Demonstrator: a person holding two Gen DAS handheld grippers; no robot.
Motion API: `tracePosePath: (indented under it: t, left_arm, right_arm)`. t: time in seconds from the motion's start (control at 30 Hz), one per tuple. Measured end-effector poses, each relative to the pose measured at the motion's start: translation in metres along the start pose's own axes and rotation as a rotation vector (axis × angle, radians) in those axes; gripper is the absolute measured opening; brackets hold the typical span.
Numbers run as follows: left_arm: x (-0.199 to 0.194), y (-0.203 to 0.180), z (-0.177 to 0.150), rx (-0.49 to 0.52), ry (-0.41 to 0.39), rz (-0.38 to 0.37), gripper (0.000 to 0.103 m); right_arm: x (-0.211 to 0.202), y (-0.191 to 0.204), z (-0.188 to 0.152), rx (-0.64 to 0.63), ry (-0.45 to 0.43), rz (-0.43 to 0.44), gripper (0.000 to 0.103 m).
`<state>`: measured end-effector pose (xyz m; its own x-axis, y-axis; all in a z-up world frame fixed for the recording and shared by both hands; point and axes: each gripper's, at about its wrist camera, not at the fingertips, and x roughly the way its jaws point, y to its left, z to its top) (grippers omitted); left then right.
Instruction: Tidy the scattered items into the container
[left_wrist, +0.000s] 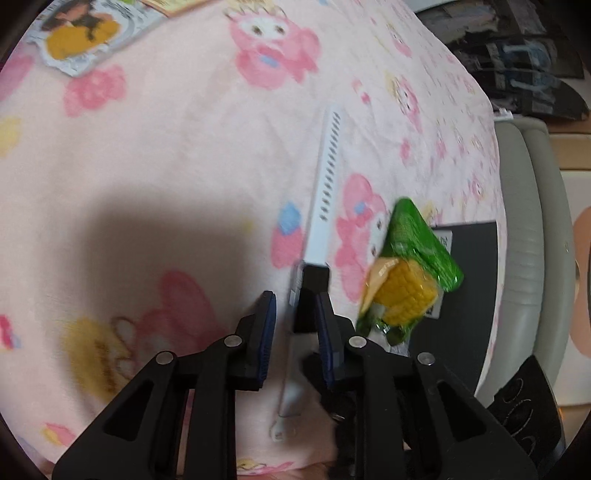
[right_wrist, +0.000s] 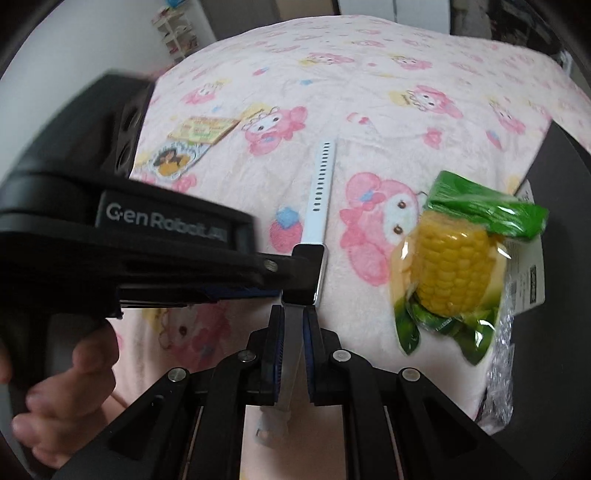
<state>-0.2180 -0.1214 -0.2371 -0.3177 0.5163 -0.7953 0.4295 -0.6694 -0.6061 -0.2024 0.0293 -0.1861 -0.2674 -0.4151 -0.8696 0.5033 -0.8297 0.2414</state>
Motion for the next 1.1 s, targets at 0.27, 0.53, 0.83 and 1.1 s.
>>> tracePosePath:
  t: [0.27,0.53,0.83,1.1]
  left_arm:
    - [0.003,0.0,0.001,0.0,0.037,-0.07,0.02]
    - [0.012,-0.006,-0.008,0.023,0.099,-0.06,0.02]
    - [-0.012,0.003,-0.003,-0.019,-0.013,-0.055,0.021]
    - [-0.02,0.01,0.001,-0.034,-0.048,-0.021,0.021]
  right_arm:
    - [0.009,-0.015,0.002,0.09,0.083,0.08,0.031]
    - [0.006,-0.003,-0.006,0.027,0.075,-0.086,0.016]
    - [-0.011,-0.009,0.014,0.029,0.017,-0.148,0.022]
    - [0.027,0.001,0.021,-0.03,0.061,-0.133,0.046]
